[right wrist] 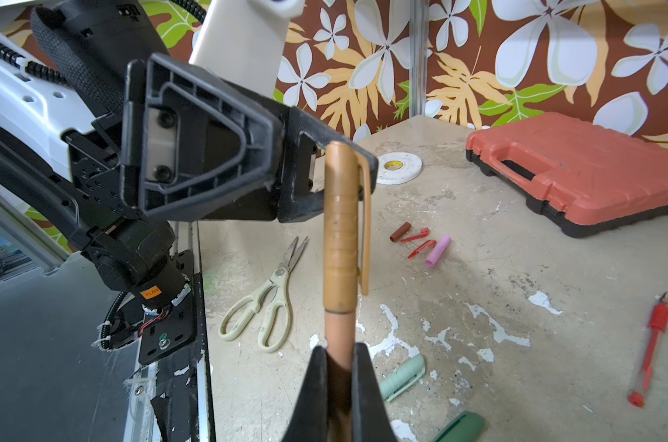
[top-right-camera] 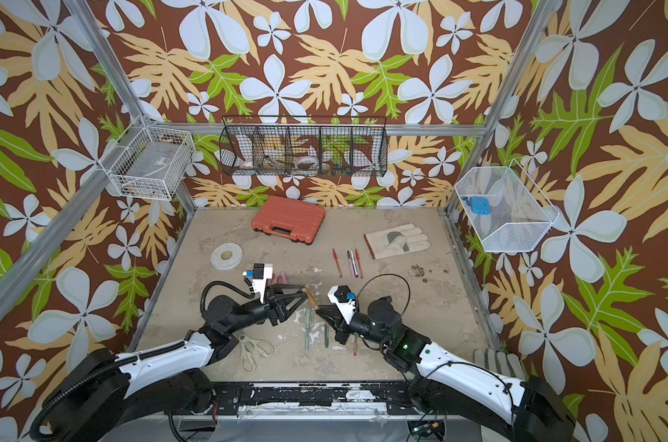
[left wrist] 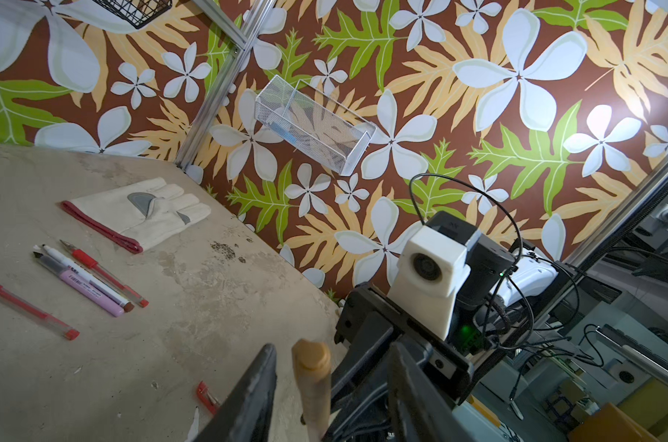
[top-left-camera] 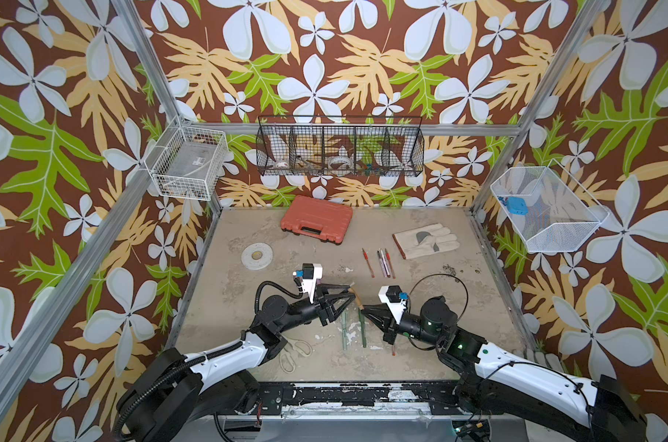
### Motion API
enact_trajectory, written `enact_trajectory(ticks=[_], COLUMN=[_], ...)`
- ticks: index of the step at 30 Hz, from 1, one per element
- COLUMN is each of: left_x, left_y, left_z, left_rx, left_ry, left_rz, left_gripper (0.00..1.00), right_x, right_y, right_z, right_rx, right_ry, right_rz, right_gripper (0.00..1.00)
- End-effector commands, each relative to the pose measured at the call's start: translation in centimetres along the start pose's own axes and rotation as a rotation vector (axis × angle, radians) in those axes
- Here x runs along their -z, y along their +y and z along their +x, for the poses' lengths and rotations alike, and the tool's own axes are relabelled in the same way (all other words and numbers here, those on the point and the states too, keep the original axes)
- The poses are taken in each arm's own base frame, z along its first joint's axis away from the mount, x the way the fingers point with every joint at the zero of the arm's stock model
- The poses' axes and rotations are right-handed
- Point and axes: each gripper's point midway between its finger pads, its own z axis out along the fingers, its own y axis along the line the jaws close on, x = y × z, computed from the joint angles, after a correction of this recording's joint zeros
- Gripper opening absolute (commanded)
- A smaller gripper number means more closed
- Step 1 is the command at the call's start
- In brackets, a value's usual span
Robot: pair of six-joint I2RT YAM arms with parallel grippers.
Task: Open the pen caps
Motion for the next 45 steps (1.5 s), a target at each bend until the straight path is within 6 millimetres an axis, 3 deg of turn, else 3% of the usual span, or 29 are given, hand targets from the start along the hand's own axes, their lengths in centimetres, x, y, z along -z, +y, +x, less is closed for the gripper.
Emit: enact_trajectory(ticks=[1,14,21,23,27,29,32,35,45], left_x=[-0.1,-0.5,-1.3,-1.3,-1.2,-1.0,-0.9,-0.8,-0.8], left_y=[-1.7,-0.3,-0.4,-0.4,-0.6,-0.7,-1.2,-1.8,-3.1], left_z=[-0.7,0.0,0.9,0.9,0.7,0.6,0.6,0.6,1.0], left_rx=[-0.005,0.03,0.049,0.048,0.028,0.011,-0.017,-0.037,-0.085], left_ry=[-0.022,-0.004,0.041,0.041,0.035,0.032,0.039,0.047,0.07], left_rz=[0.074,0.027,0.051,0.053,0.053,0.047,0.07,0.096,0.156], left_gripper=[0.47,0.44,0.31,0.21,0.01,0.0,0.0,0.0,0.0], right_x=[-0.3,-0.2,-0.4,-0.4,-0.1,0.3,0.7,0.8,-0.5], right_y=[0.6,1.1,0.8,0.8,0.5,0.4,0.4,1.1,3.5], right_z=[-0.9,-1.2,-1.2,-1.2,-1.7,-1.9,-2.1,-2.1,-1.1], right_rx=[0.015,0.02,0.027,0.025,0.024,0.027,0.031,0.039,0.018], right_ry=[-0.031,-0.049,-0.05,-0.051,-0.062,-0.078,-0.09,-0.087,-0.015], right_rz=[-0.036,-0.063,-0.05,-0.047,-0.023,-0.009,-0.007,-0.046,-0.207], right_gripper=[0.04,0.04,0.04,0.09,0.41,0.49,0.52,0.51,0.31])
